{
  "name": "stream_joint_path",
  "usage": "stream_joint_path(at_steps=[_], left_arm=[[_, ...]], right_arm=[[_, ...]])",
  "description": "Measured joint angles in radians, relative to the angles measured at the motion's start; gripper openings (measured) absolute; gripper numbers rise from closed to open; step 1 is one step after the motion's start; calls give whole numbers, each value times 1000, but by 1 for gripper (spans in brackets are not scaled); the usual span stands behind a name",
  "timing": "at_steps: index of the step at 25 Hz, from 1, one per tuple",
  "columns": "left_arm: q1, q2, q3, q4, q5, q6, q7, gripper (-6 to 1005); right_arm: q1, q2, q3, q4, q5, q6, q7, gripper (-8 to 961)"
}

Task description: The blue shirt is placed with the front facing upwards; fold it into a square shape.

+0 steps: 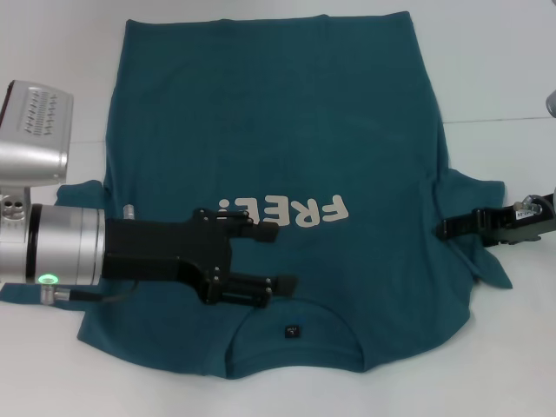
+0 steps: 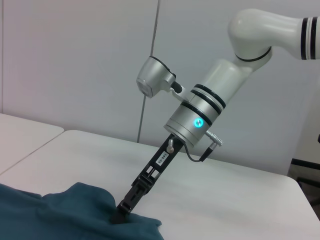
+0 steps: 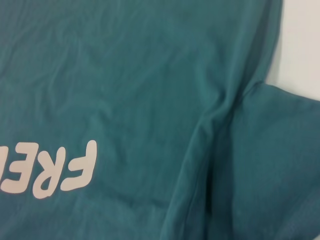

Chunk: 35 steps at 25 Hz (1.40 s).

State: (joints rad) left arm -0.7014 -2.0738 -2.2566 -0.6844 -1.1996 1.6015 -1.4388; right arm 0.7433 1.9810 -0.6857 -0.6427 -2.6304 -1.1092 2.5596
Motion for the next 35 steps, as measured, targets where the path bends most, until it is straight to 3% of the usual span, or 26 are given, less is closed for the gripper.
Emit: stream_joint_path(at_steps=[7, 23, 31, 35], left_arm=[[3, 0, 0, -1, 0, 0, 0, 828], [4, -4, 0, 0, 0, 0, 0, 827], [4, -5, 0, -3, 0, -1, 0, 827], [4, -5, 0, 0, 1, -3, 1, 827]], right_arm=[[2, 0, 8, -1, 0, 4, 8, 942], [0, -1, 4, 9, 0, 25, 10, 318], [-1, -1, 2, 18, -1, 22, 5, 233], [-1, -1, 2, 18, -1, 21, 2, 92]])
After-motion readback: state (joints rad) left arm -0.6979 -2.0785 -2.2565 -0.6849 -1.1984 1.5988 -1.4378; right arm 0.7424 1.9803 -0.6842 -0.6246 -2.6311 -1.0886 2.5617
